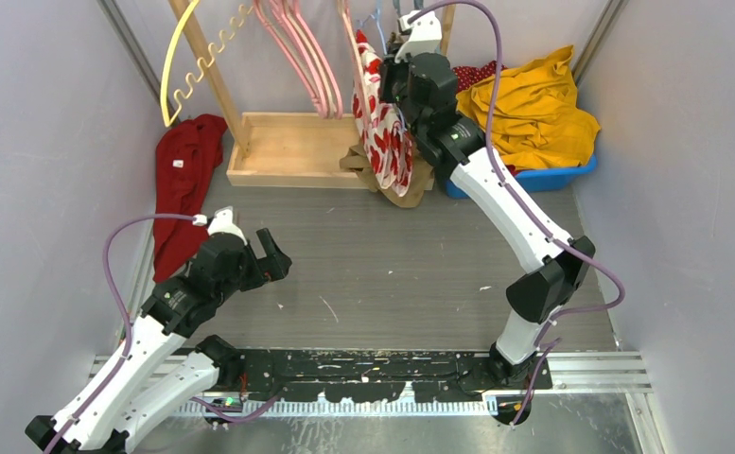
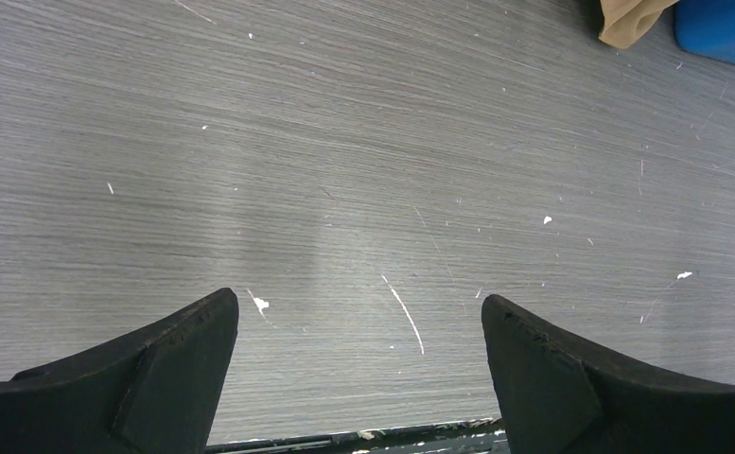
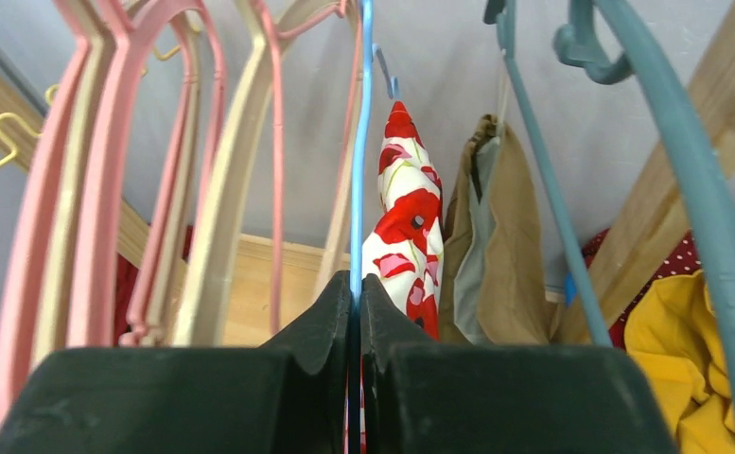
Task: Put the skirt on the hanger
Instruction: Place the hanger at the clothesline, then reset both arms
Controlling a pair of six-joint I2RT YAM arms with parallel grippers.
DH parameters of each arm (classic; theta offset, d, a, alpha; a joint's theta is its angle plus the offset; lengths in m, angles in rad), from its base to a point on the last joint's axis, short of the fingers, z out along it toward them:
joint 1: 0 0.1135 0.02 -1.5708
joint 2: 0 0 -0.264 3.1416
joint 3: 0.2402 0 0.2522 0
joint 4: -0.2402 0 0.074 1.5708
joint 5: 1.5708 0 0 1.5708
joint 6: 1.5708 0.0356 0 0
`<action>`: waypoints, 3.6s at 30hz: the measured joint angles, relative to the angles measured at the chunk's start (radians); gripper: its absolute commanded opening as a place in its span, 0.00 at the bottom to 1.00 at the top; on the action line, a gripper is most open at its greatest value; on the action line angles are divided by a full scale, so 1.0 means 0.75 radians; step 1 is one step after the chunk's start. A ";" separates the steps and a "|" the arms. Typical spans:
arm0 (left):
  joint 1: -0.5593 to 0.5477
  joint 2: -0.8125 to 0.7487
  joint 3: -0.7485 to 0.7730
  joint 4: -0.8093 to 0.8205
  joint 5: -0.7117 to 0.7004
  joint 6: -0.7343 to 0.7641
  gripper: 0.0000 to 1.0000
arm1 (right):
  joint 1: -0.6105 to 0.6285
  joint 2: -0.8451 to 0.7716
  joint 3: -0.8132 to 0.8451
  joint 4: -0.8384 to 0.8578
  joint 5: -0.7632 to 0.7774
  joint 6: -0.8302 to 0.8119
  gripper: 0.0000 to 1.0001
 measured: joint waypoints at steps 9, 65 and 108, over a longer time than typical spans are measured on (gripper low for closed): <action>0.000 0.013 -0.001 0.002 0.001 -0.001 0.99 | -0.038 -0.018 -0.067 0.045 -0.009 0.014 0.18; 0.079 -0.062 -0.483 0.769 -0.394 0.636 0.99 | -0.052 -1.962 -2.360 0.193 0.890 0.132 1.00; 0.595 1.150 -0.523 2.079 -0.112 0.981 0.99 | -0.616 -0.336 -2.363 1.712 0.687 0.109 1.00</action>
